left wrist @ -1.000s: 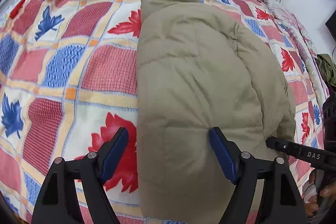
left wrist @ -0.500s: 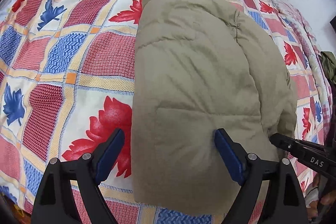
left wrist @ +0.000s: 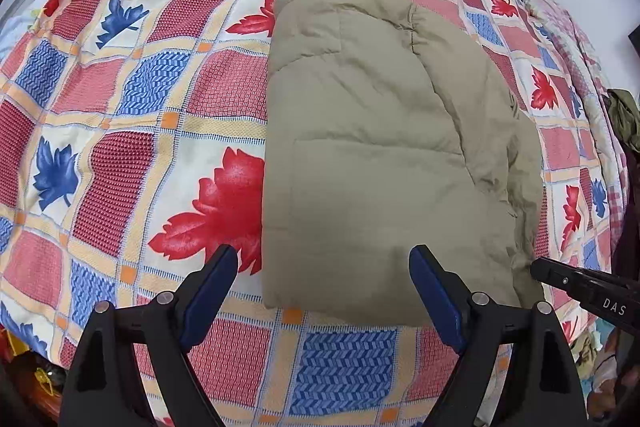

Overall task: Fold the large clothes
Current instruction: 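Open both tools and pull them back from the folded jacket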

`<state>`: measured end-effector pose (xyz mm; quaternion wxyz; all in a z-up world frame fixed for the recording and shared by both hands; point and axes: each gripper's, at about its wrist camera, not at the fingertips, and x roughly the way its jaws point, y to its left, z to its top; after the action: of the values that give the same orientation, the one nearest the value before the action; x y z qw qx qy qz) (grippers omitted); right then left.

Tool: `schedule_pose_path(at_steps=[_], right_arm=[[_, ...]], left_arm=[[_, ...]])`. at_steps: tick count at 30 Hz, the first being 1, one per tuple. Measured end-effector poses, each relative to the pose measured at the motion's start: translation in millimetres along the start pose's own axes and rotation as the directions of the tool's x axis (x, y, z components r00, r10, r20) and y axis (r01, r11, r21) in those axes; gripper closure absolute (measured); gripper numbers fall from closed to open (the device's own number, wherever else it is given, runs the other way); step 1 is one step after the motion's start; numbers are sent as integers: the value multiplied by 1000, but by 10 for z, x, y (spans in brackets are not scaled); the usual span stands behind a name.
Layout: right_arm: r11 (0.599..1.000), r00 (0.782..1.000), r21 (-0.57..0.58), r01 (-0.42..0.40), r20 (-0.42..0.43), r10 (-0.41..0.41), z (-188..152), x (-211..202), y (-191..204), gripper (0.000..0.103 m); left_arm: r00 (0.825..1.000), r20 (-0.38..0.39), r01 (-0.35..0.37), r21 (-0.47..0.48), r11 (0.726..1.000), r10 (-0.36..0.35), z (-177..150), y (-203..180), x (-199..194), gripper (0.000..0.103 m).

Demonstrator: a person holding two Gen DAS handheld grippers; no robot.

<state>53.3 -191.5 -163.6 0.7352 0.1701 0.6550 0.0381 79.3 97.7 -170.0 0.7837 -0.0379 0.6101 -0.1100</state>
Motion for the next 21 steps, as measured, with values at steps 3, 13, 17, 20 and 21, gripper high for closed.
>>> schedule_pose_path(at_steps=[3, 13, 17, 20, 21], right_arm=[[1000, 1000, 11, -2, -5, 2, -66, -95, -12, 99], [1000, 1000, 29, 11, 3, -12, -191, -451, 13, 99], [999, 1000, 23, 26, 9, -27, -209, -595, 47, 99], [999, 999, -1, 54, 0, -54, -218, -687, 105, 99], [998, 998, -11, 60, 1, -60, -224, -727, 127, 99]], left_arm=[[1000, -2, -2, -8, 1000, 2, -108, -20, -124, 14], [999, -30, -17, 33, 999, 18, -349, -223, -523, 0], [996, 35, -81, 74, 994, 79, -370, -330, -760, 0], [991, 76, -113, 86, 990, 107, -370, -390, -899, 0], [991, 82, -111, 84, 990, 104, -359, -397, -955, 0]])
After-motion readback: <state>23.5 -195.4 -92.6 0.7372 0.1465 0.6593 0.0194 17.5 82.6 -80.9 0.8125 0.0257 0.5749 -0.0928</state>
